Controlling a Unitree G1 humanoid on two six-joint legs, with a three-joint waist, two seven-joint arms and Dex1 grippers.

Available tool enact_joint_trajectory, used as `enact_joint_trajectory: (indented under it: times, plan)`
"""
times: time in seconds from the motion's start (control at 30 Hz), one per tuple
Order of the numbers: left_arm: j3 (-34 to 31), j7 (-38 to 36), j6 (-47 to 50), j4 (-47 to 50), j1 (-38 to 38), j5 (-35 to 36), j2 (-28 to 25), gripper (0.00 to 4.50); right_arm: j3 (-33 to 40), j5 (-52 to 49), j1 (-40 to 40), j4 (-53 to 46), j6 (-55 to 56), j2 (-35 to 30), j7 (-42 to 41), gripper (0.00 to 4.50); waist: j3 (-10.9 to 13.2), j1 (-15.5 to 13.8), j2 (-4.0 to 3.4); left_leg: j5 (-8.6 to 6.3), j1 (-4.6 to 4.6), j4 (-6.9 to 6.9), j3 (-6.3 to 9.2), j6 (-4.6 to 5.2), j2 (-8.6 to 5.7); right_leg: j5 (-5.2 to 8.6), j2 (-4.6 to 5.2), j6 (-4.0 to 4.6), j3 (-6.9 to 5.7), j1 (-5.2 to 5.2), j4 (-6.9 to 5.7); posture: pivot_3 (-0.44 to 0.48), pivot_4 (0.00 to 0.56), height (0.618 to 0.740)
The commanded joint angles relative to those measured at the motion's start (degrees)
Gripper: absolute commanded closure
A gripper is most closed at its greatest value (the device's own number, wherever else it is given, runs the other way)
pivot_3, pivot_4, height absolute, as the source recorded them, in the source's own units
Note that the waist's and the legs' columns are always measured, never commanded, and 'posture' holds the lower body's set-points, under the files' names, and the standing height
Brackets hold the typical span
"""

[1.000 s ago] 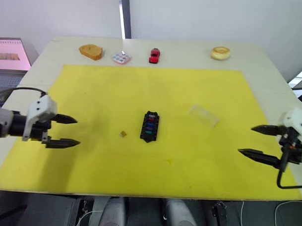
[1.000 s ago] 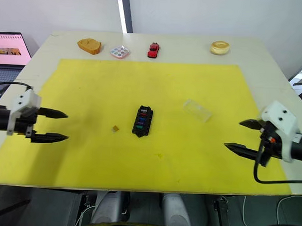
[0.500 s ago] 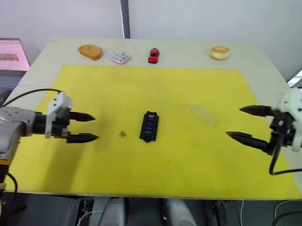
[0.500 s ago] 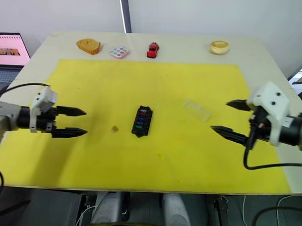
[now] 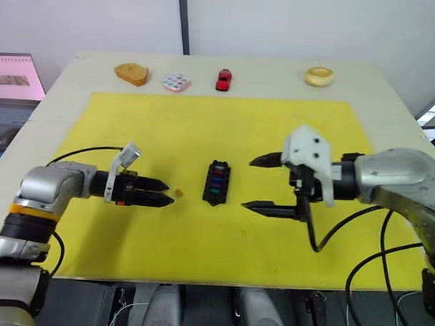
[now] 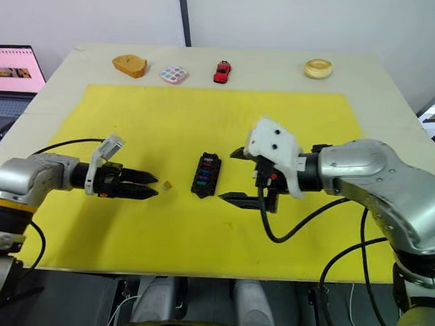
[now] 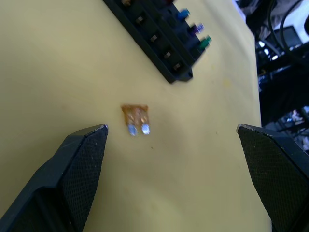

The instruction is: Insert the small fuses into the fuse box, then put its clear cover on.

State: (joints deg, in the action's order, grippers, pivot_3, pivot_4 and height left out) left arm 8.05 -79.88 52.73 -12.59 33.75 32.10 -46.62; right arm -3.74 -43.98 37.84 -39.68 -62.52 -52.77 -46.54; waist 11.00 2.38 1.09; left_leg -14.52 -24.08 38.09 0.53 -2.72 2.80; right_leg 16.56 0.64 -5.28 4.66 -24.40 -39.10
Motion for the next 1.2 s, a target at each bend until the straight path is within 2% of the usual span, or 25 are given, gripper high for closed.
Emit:
enact_joint_trajectory:
  times: [0.03,0.3,0.83,0.97,1.2]
  plan:
    - [1.7,-1.2,-1.7,-4.6,2.5,-2.3,1.4,0.00,-0.7,1.1,1.6,0.1,1.7,0.6,0.3,0.03,0.0,0.0,0.00,0.00,0.00,0.00,0.00,0.00,0.00,0.00,0.00,0.00,0.00,0.00,0.00,0.000,0.150,0.740]
    - [5.8,-6.0,-4.4,-8.7,3.2,-5.5,4.5,0.00,-0.1,0.8,1.9,0.6,2.0,0.2,-0.1,0.03,0.0,-0.3,-0.03,0.00,0.00,0.01,0.00,0.00,0.00,0.00,0.00,0.00,0.00,0.00,-0.01,0.000,0.150,0.740]
    - [7.2,-8.5,-4.7,-8.4,2.5,-8.1,7.7,0.00,0.0,1.1,0.9,0.1,1.6,-0.6,0.7,0.03,-0.1,-1.6,-0.05,-0.01,0.00,0.01,-0.01,0.02,-0.02,0.00,0.04,-0.01,0.01,0.02,0.01,0.000,0.150,0.740]
    - [6.5,-7.2,-5.1,-10.1,2.9,-9.0,8.6,1.21,-0.3,1.4,0.7,0.1,1.8,-0.8,0.7,0.00,-0.1,-1.6,-0.05,-0.01,0.00,0.01,-0.02,0.02,-0.03,0.00,0.04,-0.01,0.01,0.02,0.01,0.000,0.150,0.740]
    - [5.4,-6.9,-4.9,-12.9,3.5,-9.5,9.0,1.21,-0.7,1.9,0.2,-0.2,2.1,-0.9,0.7,0.00,-0.1,-1.5,-0.08,-0.03,0.01,0.03,-0.01,0.05,-0.03,0.01,0.04,-0.01,0.00,0.04,0.02,0.000,0.150,0.740]
